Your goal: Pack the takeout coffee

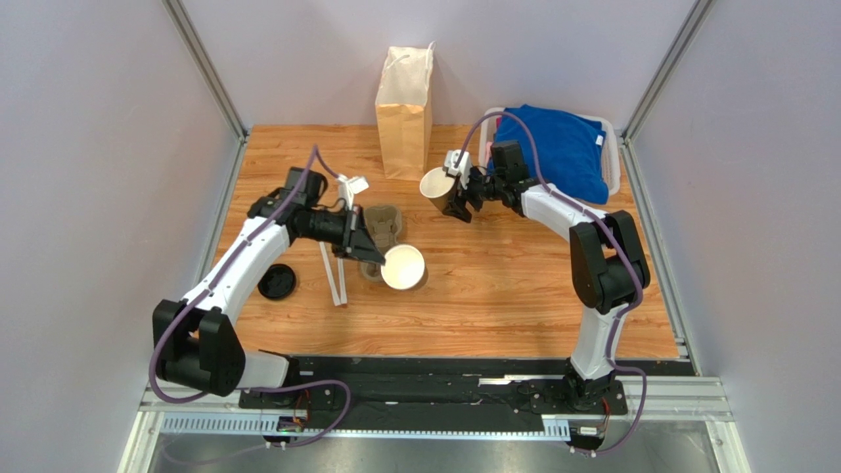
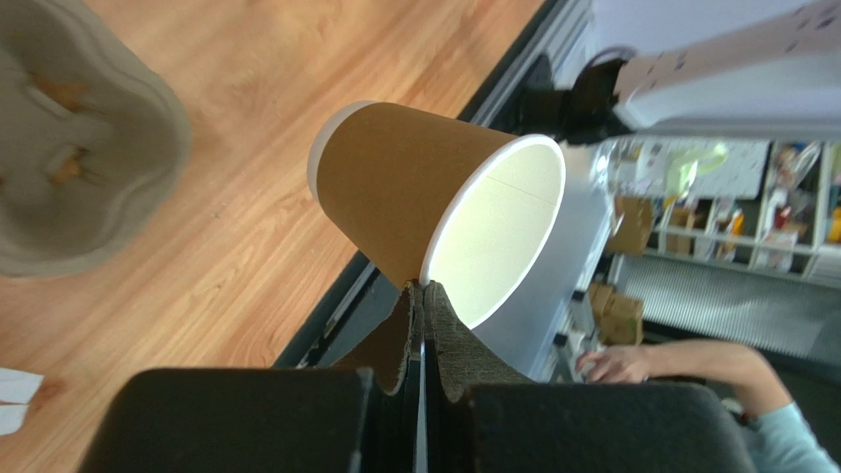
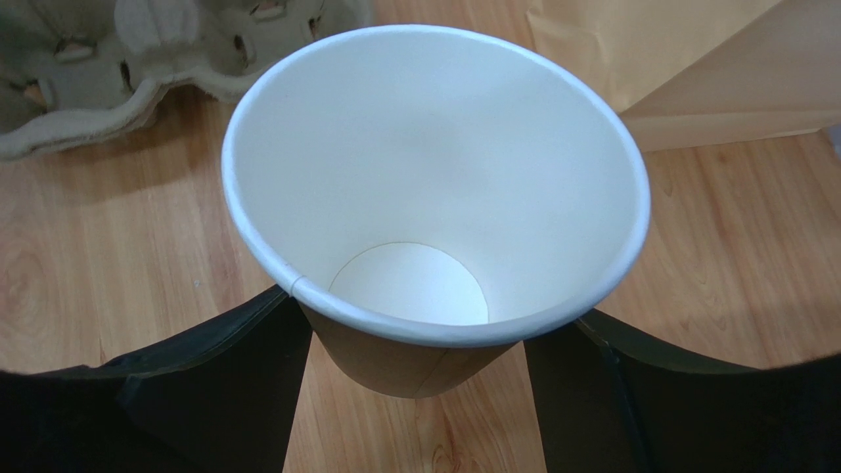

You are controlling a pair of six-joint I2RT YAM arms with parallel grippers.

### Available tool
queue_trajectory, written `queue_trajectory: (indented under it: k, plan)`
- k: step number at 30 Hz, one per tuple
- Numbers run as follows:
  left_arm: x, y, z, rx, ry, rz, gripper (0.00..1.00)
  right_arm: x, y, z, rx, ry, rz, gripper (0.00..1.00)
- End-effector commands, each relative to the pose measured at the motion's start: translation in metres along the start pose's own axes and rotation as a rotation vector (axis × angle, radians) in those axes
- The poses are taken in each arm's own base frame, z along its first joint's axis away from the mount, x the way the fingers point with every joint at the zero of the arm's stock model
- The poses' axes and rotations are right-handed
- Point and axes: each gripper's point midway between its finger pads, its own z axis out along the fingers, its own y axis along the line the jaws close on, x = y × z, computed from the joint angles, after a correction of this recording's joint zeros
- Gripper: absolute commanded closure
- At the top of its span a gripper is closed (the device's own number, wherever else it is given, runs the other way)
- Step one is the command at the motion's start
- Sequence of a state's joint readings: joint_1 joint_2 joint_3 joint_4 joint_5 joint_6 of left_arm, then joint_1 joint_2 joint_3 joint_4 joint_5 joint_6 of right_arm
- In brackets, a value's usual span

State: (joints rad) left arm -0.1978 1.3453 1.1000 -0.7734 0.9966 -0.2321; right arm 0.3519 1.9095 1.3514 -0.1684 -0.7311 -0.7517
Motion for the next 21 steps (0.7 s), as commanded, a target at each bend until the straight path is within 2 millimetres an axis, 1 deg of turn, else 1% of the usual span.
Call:
queue_trajectory:
  k: [1, 3, 4, 6, 7, 8, 10, 15, 17, 21]
  plan:
    - [0.044, 0.007, 0.024, -0.059, 0.189, 0.055, 1.00, -0.054, -0.038, -0.008, 0.148, -0.152, -0.024, 0.23]
    - [0.052, 0.010, 0.037, -0.066, 0.243, 0.028, 1.00, -0.057, -0.043, -0.007, 0.171, -0.171, -0.032, 0.21]
    - [0.058, 0.007, 0.044, -0.065, 0.274, 0.032, 1.00, -0.057, -0.045, -0.007, 0.181, -0.171, -0.026, 0.21]
    - [0.061, 0.009, 0.056, -0.083, 0.303, 0.008, 1.00, -0.058, -0.048, -0.006, 0.192, -0.180, -0.031, 0.21]
    - [0.065, 0.006, 0.063, -0.080, 0.323, 0.019, 1.00, -0.059, -0.049, -0.006, 0.192, -0.184, -0.035, 0.21]
    - [0.064, 0.011, 0.066, -0.114, 0.324, 0.028, 1.00, -0.058, -0.049, -0.005, 0.195, -0.185, -0.038, 0.20]
    - [0.062, 0.015, 0.074, -0.134, 0.333, 0.019, 1.00, -0.055, -0.048, -0.003, 0.194, -0.187, -0.039, 0.19]
    - [0.060, 0.033, 0.087, -0.194, 0.365, -0.035, 1.00, -0.052, -0.047, -0.001, 0.190, -0.190, -0.039, 0.19]
    - [0.062, 0.036, 0.090, -0.202, 0.377, -0.049, 1.00, -0.050, -0.046, 0.001, 0.183, -0.186, -0.037, 0.22]
    - [0.063, 0.041, 0.091, -0.215, 0.383, -0.054, 1.00, -0.044, -0.042, 0.003, 0.156, -0.171, -0.052, 0.21]
